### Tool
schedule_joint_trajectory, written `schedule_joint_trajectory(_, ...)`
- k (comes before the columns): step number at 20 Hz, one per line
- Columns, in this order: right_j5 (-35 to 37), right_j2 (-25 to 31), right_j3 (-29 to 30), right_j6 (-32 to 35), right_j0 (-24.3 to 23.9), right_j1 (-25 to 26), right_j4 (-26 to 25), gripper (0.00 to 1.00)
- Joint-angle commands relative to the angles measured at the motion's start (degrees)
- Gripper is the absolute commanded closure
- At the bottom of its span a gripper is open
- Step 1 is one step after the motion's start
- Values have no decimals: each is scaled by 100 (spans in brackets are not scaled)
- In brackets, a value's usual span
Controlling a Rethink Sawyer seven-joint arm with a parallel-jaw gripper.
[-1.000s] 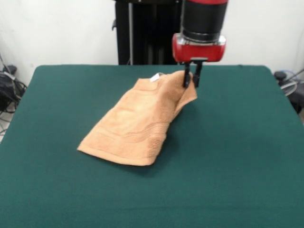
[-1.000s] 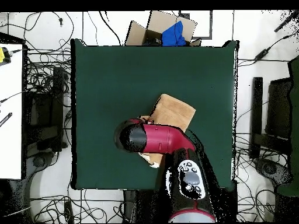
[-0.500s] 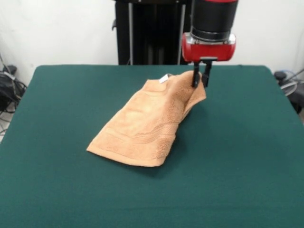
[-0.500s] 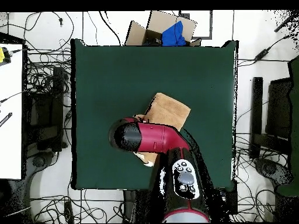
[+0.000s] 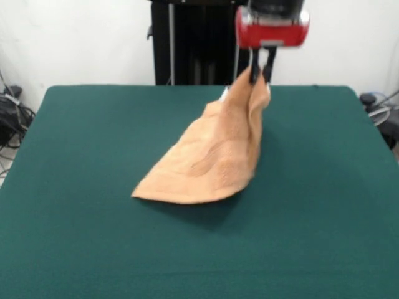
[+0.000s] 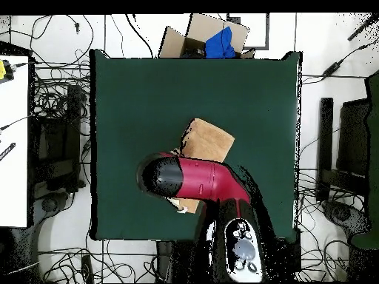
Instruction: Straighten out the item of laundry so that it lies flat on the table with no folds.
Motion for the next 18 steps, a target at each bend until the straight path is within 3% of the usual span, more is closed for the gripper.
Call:
schedule_joint_trajectory(1, 1964, -264, 454, 432, -241, -1526, 300, 100)
schedule_joint_trajectory(5, 2209, -133, 438, 205, -472, -1716, 332, 100)
schedule_joint_trajectory(11, 1758, 45, 501, 142, -701, -1572, 224, 100)
schedule_joint_trajectory(15, 630, 426, 847, 191, -917, -932, 397, 100)
schedule_joint_trajectory(18, 131, 515, 668, 393, -883, -478, 197, 100)
